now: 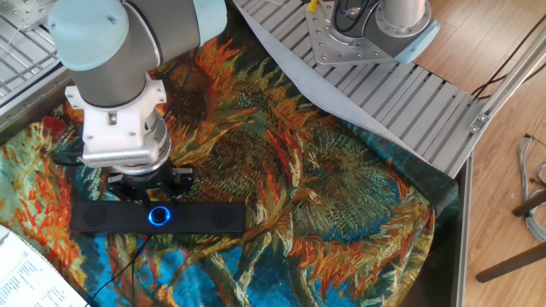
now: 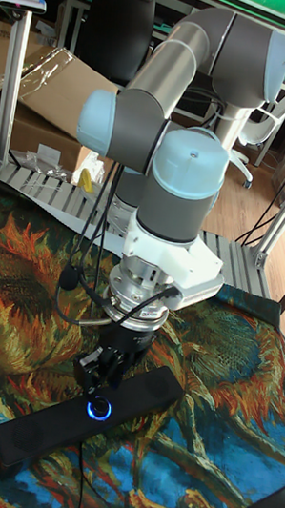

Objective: Turn the knob to increase the volume of the speaker

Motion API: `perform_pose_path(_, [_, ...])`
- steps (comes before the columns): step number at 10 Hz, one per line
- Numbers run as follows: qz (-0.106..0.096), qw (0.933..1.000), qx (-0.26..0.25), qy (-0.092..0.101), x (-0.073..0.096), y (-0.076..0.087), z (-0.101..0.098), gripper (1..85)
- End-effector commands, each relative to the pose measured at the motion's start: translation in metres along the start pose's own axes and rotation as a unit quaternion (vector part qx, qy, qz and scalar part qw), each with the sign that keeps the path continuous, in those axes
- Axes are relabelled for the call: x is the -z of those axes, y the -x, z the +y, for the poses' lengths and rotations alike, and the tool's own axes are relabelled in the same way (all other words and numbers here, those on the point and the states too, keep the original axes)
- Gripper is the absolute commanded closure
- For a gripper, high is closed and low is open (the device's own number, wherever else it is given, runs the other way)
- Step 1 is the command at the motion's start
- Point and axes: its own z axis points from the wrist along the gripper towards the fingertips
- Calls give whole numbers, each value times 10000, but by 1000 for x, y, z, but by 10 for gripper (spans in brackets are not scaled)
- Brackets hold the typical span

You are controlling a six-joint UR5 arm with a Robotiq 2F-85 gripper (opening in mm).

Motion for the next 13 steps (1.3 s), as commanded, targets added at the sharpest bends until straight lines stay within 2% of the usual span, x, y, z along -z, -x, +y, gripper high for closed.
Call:
perform_pose_path(1, [-35, 9978, -645, -178, 0, 0, -11, 437])
perform_pose_path(3, [-14, 9955, -923, -212, 2, -3, -14, 483])
perform_pose_path(4, [62, 9955, -907, -268, 4, -8, -16, 490])
perform_pose_path(7, [62, 9958, -905, -111, 13, -17, -13, 500])
perform_pose_path(10, [-26, 9948, -1001, -200, 16, -13, -18, 500])
perform_pose_path(11, [-69, 9936, -1123, -124, 17, -9, -14, 500])
perform_pose_path(12, [-50, 9947, -995, -268, 18, -8, -19, 500])
perform_pose_path(13, [-9, 9946, -999, -294, 22, -7, -19, 507])
